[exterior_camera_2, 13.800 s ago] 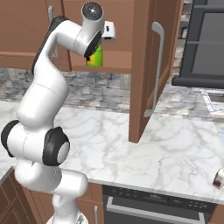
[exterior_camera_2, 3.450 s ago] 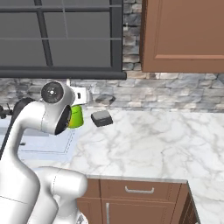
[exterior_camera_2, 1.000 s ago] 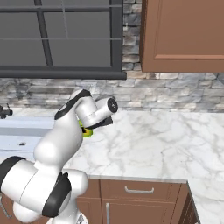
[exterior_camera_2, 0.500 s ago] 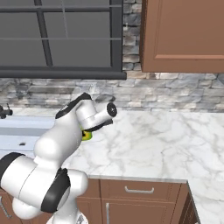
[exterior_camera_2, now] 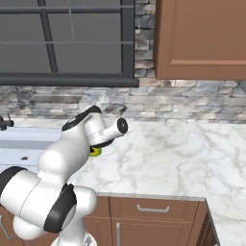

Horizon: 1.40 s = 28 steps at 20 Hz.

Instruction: Open the cabinet. Pick the spray and place it next to the sink. Then close the cabinet.

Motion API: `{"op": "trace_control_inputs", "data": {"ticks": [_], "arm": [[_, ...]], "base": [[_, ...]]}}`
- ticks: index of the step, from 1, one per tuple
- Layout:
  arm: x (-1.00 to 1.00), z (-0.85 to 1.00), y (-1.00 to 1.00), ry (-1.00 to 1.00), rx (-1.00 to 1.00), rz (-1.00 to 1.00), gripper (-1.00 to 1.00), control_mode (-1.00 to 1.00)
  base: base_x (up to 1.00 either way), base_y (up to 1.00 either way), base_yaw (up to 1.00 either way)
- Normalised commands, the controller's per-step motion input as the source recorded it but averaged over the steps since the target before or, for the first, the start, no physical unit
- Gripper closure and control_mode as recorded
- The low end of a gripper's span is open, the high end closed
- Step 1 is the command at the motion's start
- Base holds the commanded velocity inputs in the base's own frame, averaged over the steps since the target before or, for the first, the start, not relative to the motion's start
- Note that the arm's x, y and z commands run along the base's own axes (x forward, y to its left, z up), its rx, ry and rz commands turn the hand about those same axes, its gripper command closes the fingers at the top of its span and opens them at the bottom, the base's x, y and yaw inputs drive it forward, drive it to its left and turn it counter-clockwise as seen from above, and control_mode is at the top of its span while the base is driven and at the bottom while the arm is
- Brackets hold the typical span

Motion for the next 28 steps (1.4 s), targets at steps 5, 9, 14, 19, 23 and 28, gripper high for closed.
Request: {"op": "trace_control_inputs", "data": {"ticks": [5, 9, 14, 19, 23, 28], "arm": [[0.00, -0.23, 0.05, -0.04, 0.00, 0.00, 1.00, -1.00], [0.00, -0.23, 0.05, -0.04, 0.00, 0.00, 1.00, -1.00], [0.00, -0.27, 0.11, 0.00, 0.00, 0.00, 1.00, -1.00], [0.00, -0.24, 0.04, -0.04, 0.00, 0.00, 1.00, -1.00], [0.00, -0.19, 0.01, -0.07, 0.00, 0.00, 1.00, -1.00], [0.00, -0.16, 0.00, -0.10, 0.00, 0.00, 1.00, -1.00]], "base": [[0.00, 0.00, 0.00], [0.00, 0.00, 0.00], [0.00, 0.00, 0.00], [0.00, 0.00, 0.00], [0.00, 0.00, 0.00], [0.00, 0.00, 0.00]]}}
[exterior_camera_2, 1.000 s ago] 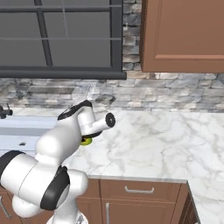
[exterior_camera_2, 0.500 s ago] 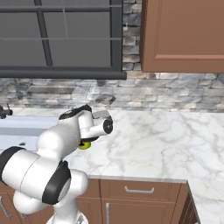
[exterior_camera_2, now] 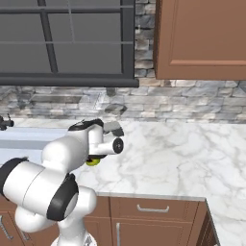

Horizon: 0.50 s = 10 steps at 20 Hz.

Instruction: Open the cabinet. Pick the spray and place it next to the sink. Then close the cabinet.

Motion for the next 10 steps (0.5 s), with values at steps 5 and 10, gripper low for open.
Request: {"op": "trace_control_inputs", "data": {"ticks": [5, 10], "arm": [[0.00, -0.12, 0.00, -0.12, 0.03, 0.00, 1.00, -1.00], [0.00, -0.11, 0.00, -0.06, 0.03, 0.00, 1.00, -1.00]], "base": [[0.00, 0.00, 0.00], [0.00, 0.00, 0.00]]}}
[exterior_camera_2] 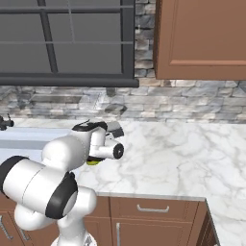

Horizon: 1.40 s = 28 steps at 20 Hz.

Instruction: Open the cabinet. Pick the spray and place it next to the sink. Then close the cabinet.

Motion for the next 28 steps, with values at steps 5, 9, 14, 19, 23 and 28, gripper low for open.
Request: {"op": "trace_control_inputs", "data": {"ticks": [5, 9, 14, 19, 23, 28], "arm": [[0.00, -0.16, 0.00, -0.03, 0.00, 0.00, 1.00, -1.00], [0.00, -0.14, 0.00, 0.00, 0.00, 0.00, 1.00, -1.00], [0.00, -0.09, 0.00, 0.00, 0.00, 0.00, 1.00, -1.00], [-0.01, -0.02, 0.01, 0.00, 0.00, 0.00, 1.00, -1.00], [0.00, 0.00, 0.00, 0.00, 0.00, 0.00, 1.00, -1.00], [0.00, 0.00, 0.00, 0.00, 0.00, 0.00, -1.00, -1.00]], "base": [[0.00, 0.00, 0.00], [0.00, 0.00, 0.00], [0.00, 0.00, 0.00], [0.00, 0.00, 0.00], [0.00, 0.00, 0.00], [0.00, 0.00, 0.00]]}}
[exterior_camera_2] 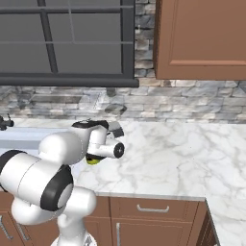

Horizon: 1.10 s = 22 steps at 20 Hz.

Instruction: Open the cabinet. Pick the spray and place it next to the sink. Then close the cabinet.

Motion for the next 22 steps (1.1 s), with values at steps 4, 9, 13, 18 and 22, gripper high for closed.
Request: {"op": "trace_control_inputs", "data": {"ticks": [4, 9, 13, 18, 22], "arm": [[0.00, 0.00, 0.00, 0.00, 0.00, 0.00, -1.00, -1.00], [0.00, 0.00, 0.00, 0.00, 0.00, 0.00, -1.00, -1.00], [0.00, 0.00, 0.00, 0.00, 0.00, 0.00, -1.00, -1.00], [0.00, 0.00, 0.00, 0.00, 0.00, 0.00, -1.00, -1.00], [-0.04, 0.00, -0.20, 0.00, 0.00, 0.00, -1.00, -1.00]], "base": [[0.00, 0.00, 0.00], [0.00, 0.00, 0.00], [0.00, 0.00, 0.00], [0.00, 0.00, 0.00], [0.00, 0.00, 0.00]]}}
